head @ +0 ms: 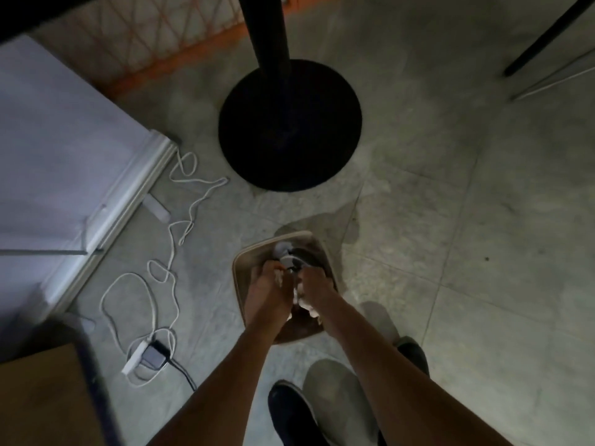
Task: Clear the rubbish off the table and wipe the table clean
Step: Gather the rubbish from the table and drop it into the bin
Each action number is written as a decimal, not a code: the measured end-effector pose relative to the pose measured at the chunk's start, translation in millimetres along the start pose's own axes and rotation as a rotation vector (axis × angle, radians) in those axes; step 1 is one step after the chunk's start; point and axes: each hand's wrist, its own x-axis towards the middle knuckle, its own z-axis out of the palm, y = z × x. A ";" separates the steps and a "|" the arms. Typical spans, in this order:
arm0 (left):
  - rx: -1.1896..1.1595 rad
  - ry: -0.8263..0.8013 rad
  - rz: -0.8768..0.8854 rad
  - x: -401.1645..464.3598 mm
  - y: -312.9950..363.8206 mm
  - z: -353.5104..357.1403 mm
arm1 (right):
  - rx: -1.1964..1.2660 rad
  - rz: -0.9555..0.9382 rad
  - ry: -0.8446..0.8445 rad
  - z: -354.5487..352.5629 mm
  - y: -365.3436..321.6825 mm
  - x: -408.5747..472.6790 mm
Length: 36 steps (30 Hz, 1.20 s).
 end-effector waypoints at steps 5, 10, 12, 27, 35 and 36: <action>0.218 -0.104 0.099 25.0 -13.2 22.3 | 0.283 -0.005 -0.058 1.8 6.7 16.9; 0.277 -0.211 0.152 26.2 -11.2 25.3 | 0.552 0.054 -0.054 -4.0 0.7 11.0; 0.191 -0.205 0.087 19.3 -12.4 20.3 | 0.594 0.088 -0.054 -4.6 -1.5 7.7; 0.060 -0.162 0.020 -98.8 22.5 -75.8 | 0.245 -0.031 -0.064 -56.2 -28.4 -153.2; 0.002 -0.103 0.180 -196.7 89.2 -173.2 | -0.182 -0.280 0.032 -79.3 -76.4 -300.4; -0.020 -0.116 0.161 -217.8 101.4 -193.2 | -0.267 -0.315 0.044 -81.4 -80.3 -324.6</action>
